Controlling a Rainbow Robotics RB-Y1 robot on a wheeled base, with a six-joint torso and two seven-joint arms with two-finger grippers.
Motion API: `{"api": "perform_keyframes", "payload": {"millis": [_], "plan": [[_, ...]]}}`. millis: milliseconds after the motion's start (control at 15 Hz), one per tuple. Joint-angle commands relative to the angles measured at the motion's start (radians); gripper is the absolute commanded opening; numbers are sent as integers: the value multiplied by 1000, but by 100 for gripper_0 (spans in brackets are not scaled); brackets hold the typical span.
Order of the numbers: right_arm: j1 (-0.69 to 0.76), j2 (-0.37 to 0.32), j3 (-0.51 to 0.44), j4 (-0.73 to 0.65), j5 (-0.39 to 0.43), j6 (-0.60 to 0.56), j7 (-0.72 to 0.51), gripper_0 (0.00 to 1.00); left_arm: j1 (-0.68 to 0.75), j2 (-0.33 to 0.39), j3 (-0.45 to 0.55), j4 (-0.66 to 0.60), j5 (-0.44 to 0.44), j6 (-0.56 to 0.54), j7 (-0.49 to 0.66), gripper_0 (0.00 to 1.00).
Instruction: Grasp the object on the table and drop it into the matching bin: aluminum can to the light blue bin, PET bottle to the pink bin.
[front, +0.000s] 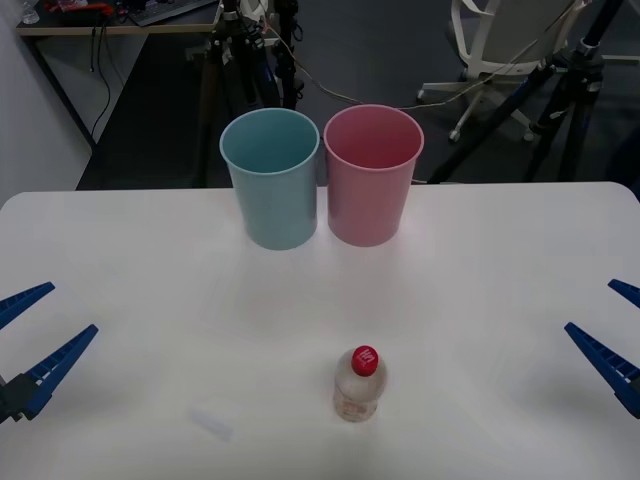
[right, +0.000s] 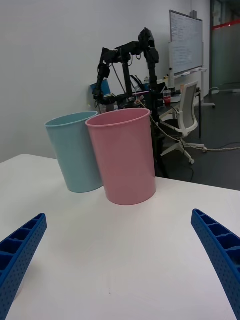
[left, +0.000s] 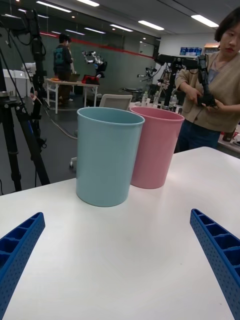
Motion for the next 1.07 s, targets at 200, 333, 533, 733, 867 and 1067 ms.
{"api": "perform_keyframes", "payload": {"millis": [200, 333, 533, 733, 867, 1067], "plan": [[-44, 26, -16, 31, 0, -24, -11, 100, 0, 0, 0, 0, 0, 0, 0, 100], [-45, 26, -16, 34, 5, -30, -17, 100, 0, 0, 0, 0, 0, 0, 0, 100], [-39, 18, -9, 34, 19, -41, -8, 100, 0, 0, 0, 0, 0, 0, 0, 100], [-7, -33, 56, 34, 10, -36, 74, 100, 0, 0, 0, 0, 0, 0, 0, 100], [21, -74, 99, 34, -23, -36, 161, 100, 0, 0, 0, 0, 0, 0, 0, 100], [34, -142, 148, 100, -73, -94, 270, 100, 0, 0, 0, 0, 0, 0, 0, 100]]}}
